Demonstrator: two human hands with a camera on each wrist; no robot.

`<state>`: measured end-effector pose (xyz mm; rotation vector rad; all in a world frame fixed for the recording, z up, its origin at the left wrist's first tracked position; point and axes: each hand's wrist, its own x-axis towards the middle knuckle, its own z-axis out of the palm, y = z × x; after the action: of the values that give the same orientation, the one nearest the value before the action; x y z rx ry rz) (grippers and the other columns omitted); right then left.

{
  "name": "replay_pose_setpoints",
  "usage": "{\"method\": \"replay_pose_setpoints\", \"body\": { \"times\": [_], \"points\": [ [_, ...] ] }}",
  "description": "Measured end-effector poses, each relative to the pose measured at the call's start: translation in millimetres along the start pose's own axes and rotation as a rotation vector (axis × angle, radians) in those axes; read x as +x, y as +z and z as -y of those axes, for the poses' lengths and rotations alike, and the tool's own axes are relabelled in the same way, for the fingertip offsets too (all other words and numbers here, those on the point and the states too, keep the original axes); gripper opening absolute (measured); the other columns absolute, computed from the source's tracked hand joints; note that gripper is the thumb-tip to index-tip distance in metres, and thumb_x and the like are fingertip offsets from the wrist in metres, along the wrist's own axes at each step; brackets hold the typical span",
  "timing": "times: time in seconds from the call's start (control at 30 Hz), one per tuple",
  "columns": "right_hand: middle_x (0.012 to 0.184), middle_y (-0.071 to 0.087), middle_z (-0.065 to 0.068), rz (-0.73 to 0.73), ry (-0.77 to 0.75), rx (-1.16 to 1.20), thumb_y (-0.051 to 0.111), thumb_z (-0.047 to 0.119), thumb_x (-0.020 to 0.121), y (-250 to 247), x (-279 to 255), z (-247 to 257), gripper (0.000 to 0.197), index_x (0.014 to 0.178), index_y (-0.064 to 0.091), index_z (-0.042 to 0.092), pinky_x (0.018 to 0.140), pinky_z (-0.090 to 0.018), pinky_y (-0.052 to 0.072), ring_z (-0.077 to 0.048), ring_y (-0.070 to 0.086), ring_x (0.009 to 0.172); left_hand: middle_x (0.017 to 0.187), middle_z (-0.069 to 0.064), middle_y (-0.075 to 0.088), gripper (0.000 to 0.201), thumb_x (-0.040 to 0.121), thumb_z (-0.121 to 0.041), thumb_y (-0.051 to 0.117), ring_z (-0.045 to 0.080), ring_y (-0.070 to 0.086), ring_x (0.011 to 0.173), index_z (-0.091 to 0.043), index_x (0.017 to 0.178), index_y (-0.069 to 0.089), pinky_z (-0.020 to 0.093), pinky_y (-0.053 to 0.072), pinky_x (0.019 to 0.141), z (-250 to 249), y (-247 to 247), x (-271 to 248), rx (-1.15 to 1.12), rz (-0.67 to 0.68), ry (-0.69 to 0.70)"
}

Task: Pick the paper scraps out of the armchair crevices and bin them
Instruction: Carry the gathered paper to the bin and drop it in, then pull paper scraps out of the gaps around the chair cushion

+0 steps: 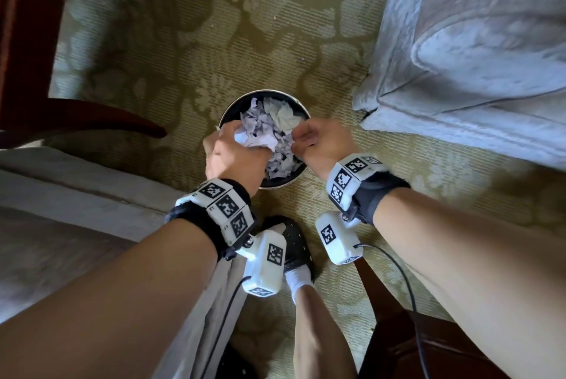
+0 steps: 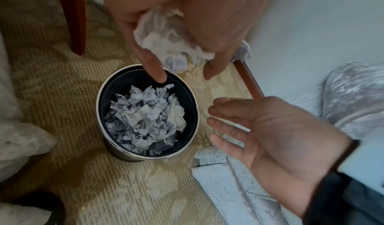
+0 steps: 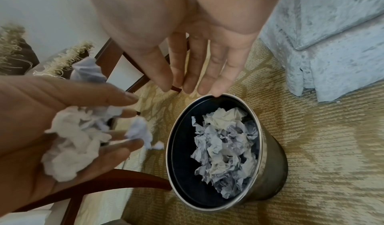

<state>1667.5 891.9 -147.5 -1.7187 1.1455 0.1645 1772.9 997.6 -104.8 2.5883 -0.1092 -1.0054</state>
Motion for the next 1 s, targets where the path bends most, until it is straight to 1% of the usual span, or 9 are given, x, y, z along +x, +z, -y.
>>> {"method": "replay_pose_setpoints", "body": {
  "times": [0.33, 0.43, 0.53, 0.63, 0.73, 0.8, 0.87, 0.93, 1.0],
  "points": [
    [0.087, 0.071, 0.009, 0.022, -0.010, -0.053, 0.075, 0.019, 0.076, 4, -12, 0, 0.015, 0.089, 0.069, 0.024, 0.080, -0.025, 0.055, -0.007, 0.067, 0.082, 0.148, -0.007, 0.032, 0.069, 0.074, -0.043, 0.080, -0.003, 0.033, 0.102, -0.034, 0.135, 0.049, 0.014, 0.027, 0.087, 10, -7, -11, -0.001, 0.006, 0.106],
    [0.085, 0.071, 0.011, 0.016, -0.004, -0.075, 0.076, 0.020, 0.074, 7, -17, 12, 0.016, 0.088, 0.070, 0.025, 0.079, -0.025, 0.055, -0.007, 0.067, 0.081, 0.144, -0.006, 0.038, 0.067, 0.074, -0.043, 0.079, 0.002, 0.042, 0.113, -0.032, 0.134, 0.051, 0.016, 0.031, 0.089, 13, -19, -16, -0.019, -0.008, 0.125],
    [0.084, 0.070, 0.011, 0.009, -0.039, -0.123, 0.076, 0.021, 0.074, 11, -25, 35, 0.016, 0.088, 0.069, 0.027, 0.079, -0.025, 0.055, -0.007, 0.067, 0.080, 0.136, -0.004, 0.052, 0.066, 0.071, -0.047, 0.079, 0.014, 0.053, 0.120, -0.032, 0.131, 0.055, 0.028, 0.044, 0.099, 15, -40, -20, -0.041, -0.018, 0.154],
    [0.085, 0.068, 0.011, 0.033, -0.095, -0.226, 0.072, 0.019, 0.078, 14, -39, 70, 0.013, 0.090, 0.069, 0.024, 0.072, -0.019, 0.048, -0.009, 0.064, 0.081, 0.127, -0.004, 0.058, 0.055, 0.072, -0.047, 0.077, 0.014, 0.057, 0.114, -0.032, 0.123, 0.060, 0.025, 0.045, 0.091, 18, -76, -26, -0.054, -0.044, 0.199],
    [0.078, 0.067, 0.000, 0.105, -0.221, -0.370, 0.063, 0.015, 0.077, 26, -53, 112, 0.007, 0.080, 0.069, 0.017, 0.074, -0.033, 0.053, -0.021, 0.061, 0.075, 0.121, -0.004, 0.061, 0.044, 0.076, -0.043, 0.074, 0.010, 0.056, 0.108, -0.031, 0.117, 0.064, 0.021, 0.039, 0.084, 24, -124, -35, -0.073, -0.077, 0.243],
    [0.062, 0.057, 0.003, 0.095, -0.253, -0.436, 0.057, 0.023, 0.069, 41, -66, 148, 0.007, 0.065, 0.060, 0.028, 0.067, -0.040, 0.055, -0.020, 0.056, 0.062, 0.118, -0.005, 0.061, 0.039, 0.078, -0.042, 0.073, 0.008, 0.054, 0.102, -0.031, 0.115, 0.065, 0.019, 0.036, 0.080, 35, -162, -43, -0.100, -0.120, 0.248],
    [0.065, 0.059, 0.012, 0.098, -0.297, -0.441, 0.061, 0.026, 0.071, 58, -80, 185, 0.013, 0.064, 0.058, 0.036, 0.071, -0.035, 0.056, -0.011, 0.060, 0.064, 0.116, -0.005, 0.060, 0.036, 0.079, -0.040, 0.073, 0.010, 0.056, 0.106, -0.031, 0.113, 0.066, 0.019, 0.037, 0.081, 55, -199, -52, -0.154, -0.183, 0.244],
    [0.082, 0.068, 0.012, 0.124, -0.353, -0.386, 0.069, 0.020, 0.076, 79, -98, 220, 0.009, 0.078, 0.067, 0.029, 0.077, -0.029, 0.055, -0.010, 0.065, 0.078, 0.110, -0.008, 0.059, 0.032, 0.081, -0.037, 0.072, 0.011, 0.058, 0.106, -0.029, 0.112, 0.067, 0.019, 0.037, 0.081, 80, -235, -63, -0.216, -0.255, 0.231],
    [0.085, 0.070, 0.007, 0.138, -0.440, -0.370, 0.071, 0.015, 0.077, 102, -118, 254, 0.011, 0.085, 0.069, 0.022, 0.074, -0.020, 0.052, -0.008, 0.065, 0.078, 0.107, -0.009, 0.058, 0.030, 0.082, -0.036, 0.071, 0.010, 0.058, 0.104, -0.029, 0.111, 0.068, 0.020, 0.040, 0.082, 110, -269, -75, -0.274, -0.310, 0.220]
  ]
}}
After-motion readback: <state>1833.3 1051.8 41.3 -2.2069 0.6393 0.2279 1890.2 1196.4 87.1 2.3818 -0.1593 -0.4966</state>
